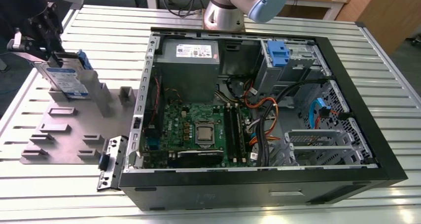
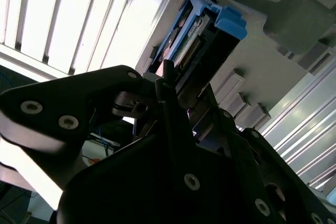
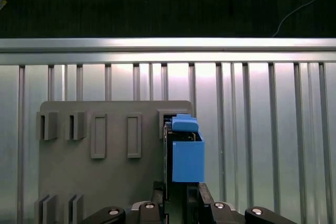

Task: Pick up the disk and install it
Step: 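Pick up the disk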

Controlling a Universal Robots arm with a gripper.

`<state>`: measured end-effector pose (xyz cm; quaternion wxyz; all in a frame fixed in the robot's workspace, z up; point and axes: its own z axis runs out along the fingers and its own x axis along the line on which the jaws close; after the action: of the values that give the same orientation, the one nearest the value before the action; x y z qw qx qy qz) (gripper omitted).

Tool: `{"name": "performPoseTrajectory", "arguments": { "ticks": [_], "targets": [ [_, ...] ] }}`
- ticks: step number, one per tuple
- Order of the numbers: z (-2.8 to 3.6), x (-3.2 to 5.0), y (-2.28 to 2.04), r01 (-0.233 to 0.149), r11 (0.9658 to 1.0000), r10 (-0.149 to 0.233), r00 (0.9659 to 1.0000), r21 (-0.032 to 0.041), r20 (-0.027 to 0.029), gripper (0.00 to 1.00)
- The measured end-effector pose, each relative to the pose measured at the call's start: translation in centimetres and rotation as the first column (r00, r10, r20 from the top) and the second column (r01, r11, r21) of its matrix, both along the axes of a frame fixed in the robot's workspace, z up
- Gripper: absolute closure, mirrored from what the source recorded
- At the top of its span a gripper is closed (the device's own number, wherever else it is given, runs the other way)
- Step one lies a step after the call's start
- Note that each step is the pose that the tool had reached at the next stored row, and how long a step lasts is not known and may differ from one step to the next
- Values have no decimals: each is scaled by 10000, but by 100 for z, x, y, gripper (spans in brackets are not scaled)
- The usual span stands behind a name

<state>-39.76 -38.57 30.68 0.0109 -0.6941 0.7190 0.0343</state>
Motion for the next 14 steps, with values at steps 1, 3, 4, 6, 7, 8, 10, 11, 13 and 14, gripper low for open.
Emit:
{"name": "performPoseTrajectory", "arguments": {
  "ticks": [1, 3, 4, 6, 7, 8, 10, 11, 13, 14],
  "targets": [
    [0, 0, 0, 0, 10000, 0, 10000, 0, 0, 65],
    [12, 0, 0, 0, 10000, 0, 10000, -2, -3, 65],
    [16, 0, 0, 0, 10000, 0, 10000, -3, -1, 65],
    [30, 0, 0, 0, 10000, 0, 10000, -13, -1, 65],
    [39, 0, 0, 0, 10000, 0, 10000, -21, -1, 65],
    [44, 0, 0, 0, 10000, 0, 10000, -29, -1, 65],
    [44, 0, 0, 0, 10000, 0, 10000, -34, 1, 65],
    [44, 0, 0, 0, 10000, 0, 10000, -36, 1, 65],
    [44, 0, 0, 0, 10000, 0, 10000, -39, 0, 65],
    [44, 0, 0, 0, 10000, 0, 10000, -40, 0, 65]
  ]
}}
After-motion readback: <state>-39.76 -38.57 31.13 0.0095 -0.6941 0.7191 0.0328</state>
